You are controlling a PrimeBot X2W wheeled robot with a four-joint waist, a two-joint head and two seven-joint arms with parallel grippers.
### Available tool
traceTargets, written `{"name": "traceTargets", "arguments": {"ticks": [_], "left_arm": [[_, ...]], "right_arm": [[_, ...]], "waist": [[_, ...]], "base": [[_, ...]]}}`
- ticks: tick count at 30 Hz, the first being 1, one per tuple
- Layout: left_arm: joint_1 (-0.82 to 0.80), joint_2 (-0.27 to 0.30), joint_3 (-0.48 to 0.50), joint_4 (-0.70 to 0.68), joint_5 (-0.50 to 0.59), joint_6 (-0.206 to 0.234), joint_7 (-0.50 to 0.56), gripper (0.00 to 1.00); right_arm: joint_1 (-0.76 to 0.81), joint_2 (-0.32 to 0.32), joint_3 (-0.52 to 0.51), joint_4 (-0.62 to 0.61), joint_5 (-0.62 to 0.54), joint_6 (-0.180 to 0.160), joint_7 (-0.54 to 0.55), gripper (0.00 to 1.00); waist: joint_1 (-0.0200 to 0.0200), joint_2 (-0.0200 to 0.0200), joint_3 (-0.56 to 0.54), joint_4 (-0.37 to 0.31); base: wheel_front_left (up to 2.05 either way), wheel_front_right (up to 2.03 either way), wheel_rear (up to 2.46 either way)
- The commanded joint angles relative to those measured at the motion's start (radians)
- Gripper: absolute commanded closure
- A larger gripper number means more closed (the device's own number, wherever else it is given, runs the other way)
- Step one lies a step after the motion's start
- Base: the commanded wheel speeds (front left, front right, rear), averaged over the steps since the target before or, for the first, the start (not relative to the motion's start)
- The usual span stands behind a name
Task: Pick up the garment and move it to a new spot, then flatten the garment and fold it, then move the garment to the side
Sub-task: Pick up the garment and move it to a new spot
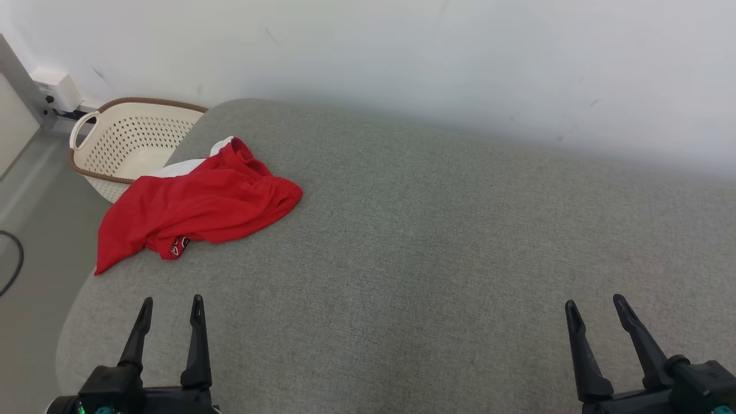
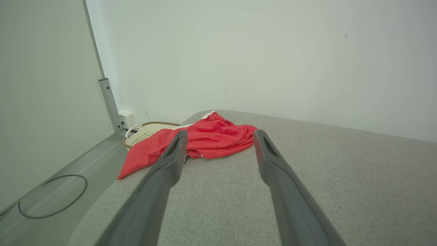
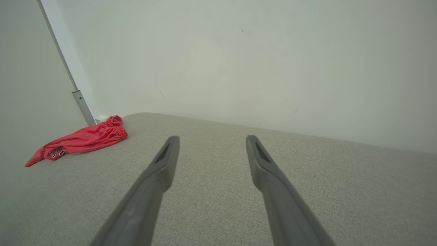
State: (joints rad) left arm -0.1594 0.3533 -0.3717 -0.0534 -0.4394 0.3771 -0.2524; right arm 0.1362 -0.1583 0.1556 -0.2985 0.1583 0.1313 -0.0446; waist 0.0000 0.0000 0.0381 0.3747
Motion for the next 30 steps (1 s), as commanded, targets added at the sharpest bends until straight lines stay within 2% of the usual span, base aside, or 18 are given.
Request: {"name": "traceTargets", "arguments": {"ticks": [1,10,17,22,30], "left_arm": [[0.005,0.001,0.004,-0.005,0.000,0.002,-0.005,0.00],[-0.084,0.009,0.054,-0.050,0.010,0.010,-0.008,0.00],[-0.313,0.026,0.103,-0.047,0.004,-0.007,0.022,0.00],[-0.512,0.028,0.118,0.083,-0.040,-0.055,0.090,0.00],[-0.756,0.033,0.087,0.483,-0.120,-0.173,0.272,0.00]], "right_arm": [[-0.004,-0.001,0.002,-0.001,0.005,-0.001,-0.004,0.00],[-0.017,-0.006,-0.008,-0.006,0.012,-0.001,-0.006,0.00],[-0.049,-0.029,0.002,-0.022,0.020,-0.001,0.000,0.00],[-0.081,-0.050,0.012,-0.030,0.027,-0.001,0.000,0.00],[-0.141,-0.086,0.021,-0.029,0.047,-0.001,-0.012,0.00]], "waist": [[0.0000,0.0000,0.003,0.000],[0.0000,0.0000,0.028,-0.012],[0.0000,0.0000,0.091,-0.049],[0.0000,0.0000,0.160,-0.107],[0.0000,0.0000,0.284,-0.213]], "base": [[0.00,0.00,0.00],[0.00,0.00,0.00],[0.00,0.00,0.00],[0.00,0.00,0.00],[0.00,0.00,0.00]]}}
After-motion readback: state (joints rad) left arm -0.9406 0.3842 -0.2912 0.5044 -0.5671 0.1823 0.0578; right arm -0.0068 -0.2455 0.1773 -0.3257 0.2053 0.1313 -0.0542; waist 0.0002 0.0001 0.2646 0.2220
